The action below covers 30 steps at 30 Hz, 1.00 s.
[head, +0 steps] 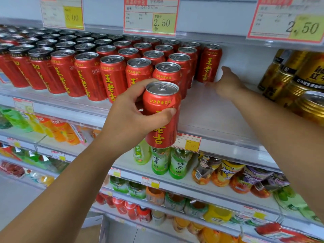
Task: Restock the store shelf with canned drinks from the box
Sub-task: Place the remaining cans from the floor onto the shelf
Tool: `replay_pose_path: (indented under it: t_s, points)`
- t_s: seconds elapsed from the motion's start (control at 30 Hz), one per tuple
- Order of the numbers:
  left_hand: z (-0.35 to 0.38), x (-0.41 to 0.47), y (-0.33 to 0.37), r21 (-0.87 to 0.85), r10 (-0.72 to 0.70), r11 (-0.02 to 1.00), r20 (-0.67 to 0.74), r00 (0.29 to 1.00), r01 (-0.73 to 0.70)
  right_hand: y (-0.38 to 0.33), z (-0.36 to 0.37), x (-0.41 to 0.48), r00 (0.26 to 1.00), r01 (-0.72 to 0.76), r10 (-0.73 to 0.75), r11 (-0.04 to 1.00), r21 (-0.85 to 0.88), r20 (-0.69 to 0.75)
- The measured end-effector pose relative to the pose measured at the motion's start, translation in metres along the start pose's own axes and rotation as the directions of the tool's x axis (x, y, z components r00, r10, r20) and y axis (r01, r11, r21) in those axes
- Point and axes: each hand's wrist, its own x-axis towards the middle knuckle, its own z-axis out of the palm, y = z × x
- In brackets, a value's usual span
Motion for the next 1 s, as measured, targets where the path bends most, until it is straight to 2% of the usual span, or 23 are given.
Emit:
replay_pose_path:
  t_s: [0.07,0.13,0.23,0.3,0.4,0.53,0.67,0.77,0.87,1.0]
  points:
    - [0.004,0.002,0.003,-0.027,-0.002,1.000,-0.005,1.000,0.002,-0.012,-0.009,-0.034,0.990,0.136,-0.139,0.982,0.131,0.019]
    - [0.009,0.008,0.007,-0.080,-0.002,0.997,-0.009,1.000,0.001,-0.018,-0.018,-0.076,0.952,0.224,-0.279,0.914,0.338,0.126]
    - [0.023,0.017,0.014,-0.121,0.018,0.992,-0.021,1.000,-0.020,-0.027,-0.023,-0.138,0.822,0.167,-0.442,0.789,0.591,0.358]
    - [0.035,0.023,0.017,-0.119,0.026,0.992,-0.027,0.999,-0.029,-0.030,-0.018,-0.159,0.812,0.169,-0.471,0.754,0.634,0.344]
    - [0.046,0.029,0.016,-0.102,0.024,0.994,-0.002,1.000,-0.024,-0.032,-0.012,-0.161,0.919,0.220,-0.372,0.761,0.611,0.132]
    - [0.040,0.028,0.002,-0.017,0.039,0.999,0.021,0.999,-0.039,-0.022,-0.012,-0.141,0.964,0.205,-0.262,0.822,0.532,0.034]
    - [0.013,0.010,-0.035,0.266,0.035,0.964,-0.018,0.999,-0.029,-0.016,-0.013,-0.117,0.982,0.152,-0.185,0.881,0.447,0.031]
    - [-0.002,0.003,-0.062,0.544,0.127,0.831,0.024,0.992,-0.120,-0.013,-0.008,-0.099,0.991,0.112,-0.135,0.903,0.415,0.026]
    - [-0.005,0.005,-0.083,0.597,0.270,0.759,0.073,0.960,-0.259,-0.012,-0.001,-0.084,0.996,0.081,-0.086,0.910,0.406,-0.006]
    - [-0.001,0.004,-0.098,0.593,0.338,0.748,0.046,0.940,-0.299,-0.013,0.000,-0.069,0.998,0.068,-0.065,0.937,0.341,-0.021]
